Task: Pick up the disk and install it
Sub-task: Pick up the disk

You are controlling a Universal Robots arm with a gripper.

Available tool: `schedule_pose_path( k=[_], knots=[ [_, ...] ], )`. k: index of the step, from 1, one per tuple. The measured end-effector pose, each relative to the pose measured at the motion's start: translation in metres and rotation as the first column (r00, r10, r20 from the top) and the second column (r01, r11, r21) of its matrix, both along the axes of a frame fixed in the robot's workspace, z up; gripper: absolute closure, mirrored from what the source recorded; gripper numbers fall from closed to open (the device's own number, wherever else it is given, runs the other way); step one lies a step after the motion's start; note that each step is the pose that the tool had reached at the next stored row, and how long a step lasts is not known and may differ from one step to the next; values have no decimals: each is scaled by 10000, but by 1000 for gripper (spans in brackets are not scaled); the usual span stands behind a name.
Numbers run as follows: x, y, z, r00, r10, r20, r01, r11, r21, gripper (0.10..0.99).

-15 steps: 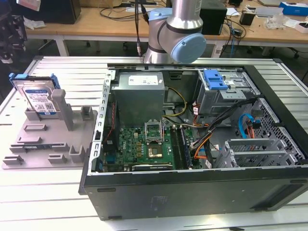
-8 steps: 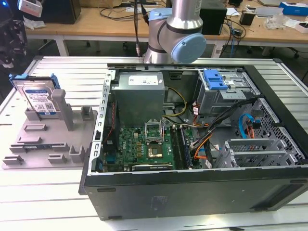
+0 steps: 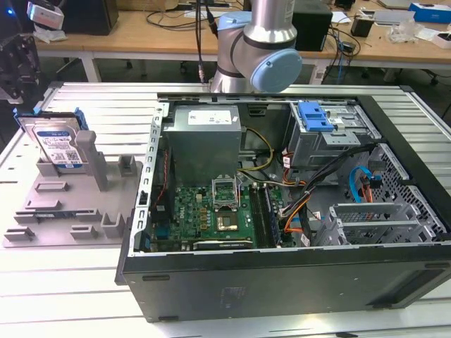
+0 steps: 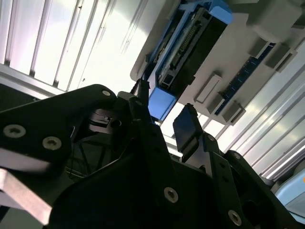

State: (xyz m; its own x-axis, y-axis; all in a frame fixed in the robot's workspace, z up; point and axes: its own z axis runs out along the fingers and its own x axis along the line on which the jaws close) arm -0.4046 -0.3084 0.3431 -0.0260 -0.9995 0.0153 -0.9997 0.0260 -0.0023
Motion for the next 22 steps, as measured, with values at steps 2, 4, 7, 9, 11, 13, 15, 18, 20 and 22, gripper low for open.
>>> schedule_pose_path(
  k=[2, 4, 7, 9, 11, 13, 15, 18, 20, 22],
  knots=[
    [-7, 0, -24, 10000, 46, -15, -46, 10000, 1, 604],
    [-11, 0, -42, 10000, 57, -28, -57, 10000, 0, 604],
    [-11, 1, -64, 9999, 95, -54, -95, 10000, -2, 604],
    [-11, 0, -75, 9999, 145, -81, -146, 9999, -19, 604],
    [-12, -1, -91, 9998, 195, -105, -196, 9998, -33, 604],
    [-12, -3, -108, 9997, 222, -116, -223, 9997, -35, 604],
    [-11, -5, -135, 9996, 245, -120, -245, 9997, -34, 604],
    [-11, -9, -154, 9996, 257, -126, -257, 9997, -34, 604],
    [-12, -13, -167, 9995, 271, -134, -272, 9996, -35, 604],
    [-12, -13, -172, 9994, 312, -135, -313, 9995, -36, 604]
  ],
)
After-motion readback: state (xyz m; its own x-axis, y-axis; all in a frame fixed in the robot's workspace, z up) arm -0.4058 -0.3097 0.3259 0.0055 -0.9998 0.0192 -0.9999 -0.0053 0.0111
